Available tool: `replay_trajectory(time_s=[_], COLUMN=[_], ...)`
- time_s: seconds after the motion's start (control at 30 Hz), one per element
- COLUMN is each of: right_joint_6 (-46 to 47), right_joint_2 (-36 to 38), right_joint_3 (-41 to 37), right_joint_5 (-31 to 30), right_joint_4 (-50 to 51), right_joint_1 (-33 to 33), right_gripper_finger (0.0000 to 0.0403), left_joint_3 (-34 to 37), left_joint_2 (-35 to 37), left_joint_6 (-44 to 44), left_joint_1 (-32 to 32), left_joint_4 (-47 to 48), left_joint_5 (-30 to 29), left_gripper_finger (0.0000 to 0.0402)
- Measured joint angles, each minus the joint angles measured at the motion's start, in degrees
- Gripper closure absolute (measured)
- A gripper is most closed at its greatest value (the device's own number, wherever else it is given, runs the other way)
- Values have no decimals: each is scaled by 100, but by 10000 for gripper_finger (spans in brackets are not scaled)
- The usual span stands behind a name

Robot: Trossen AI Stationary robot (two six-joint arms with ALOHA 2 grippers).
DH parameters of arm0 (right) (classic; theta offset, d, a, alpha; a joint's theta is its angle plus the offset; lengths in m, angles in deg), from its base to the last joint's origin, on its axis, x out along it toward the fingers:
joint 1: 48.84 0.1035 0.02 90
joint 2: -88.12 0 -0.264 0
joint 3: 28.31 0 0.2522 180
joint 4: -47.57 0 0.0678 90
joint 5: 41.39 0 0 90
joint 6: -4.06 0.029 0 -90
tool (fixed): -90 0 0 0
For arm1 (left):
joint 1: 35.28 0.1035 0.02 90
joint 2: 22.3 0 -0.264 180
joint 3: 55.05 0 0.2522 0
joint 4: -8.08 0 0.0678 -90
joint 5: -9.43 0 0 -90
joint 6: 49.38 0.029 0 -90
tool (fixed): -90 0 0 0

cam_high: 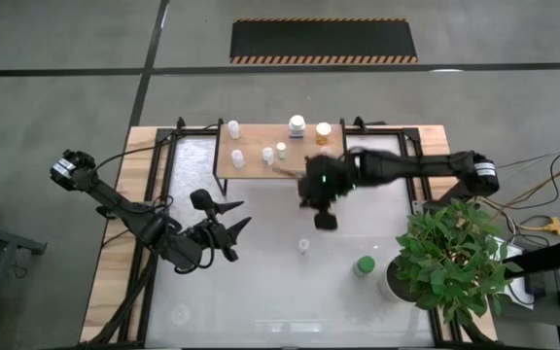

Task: Pick and place medicine bottles onto shelf by color
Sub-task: Put the white pill bottle on the shelf

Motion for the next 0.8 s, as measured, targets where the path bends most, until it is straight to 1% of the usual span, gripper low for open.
replay_trajectory(time_s=[0.17,0.27,0.6,0.7,0.8], right_joint_6=[113,163,437,433,614], right_joint_2=[-49,-56,-45,-45,-47], right_joint_3=[-534,-895,-1424,-1479,-1511], right_joint_5=[-41,-44,-49,-49,-77], right_joint_4=[-107,-479,-1045,-1049,-1065], right_joint_1=[552,788,1165,1253,1304], right_gripper_finger=[394,394,391,367,322], left_joint_3=[0,0,0,0,0], left_joint_2=[0,2,2,2,2], left_joint_6=[7,-17,-47,-133,-164], left_joint_1=[-1,1,-1,1,1], left_joint_4=[-208,-219,-604,-597,-595], left_joint_5=[4,5,28,29,29], left_gripper_finger=[207,207,207,207,207])
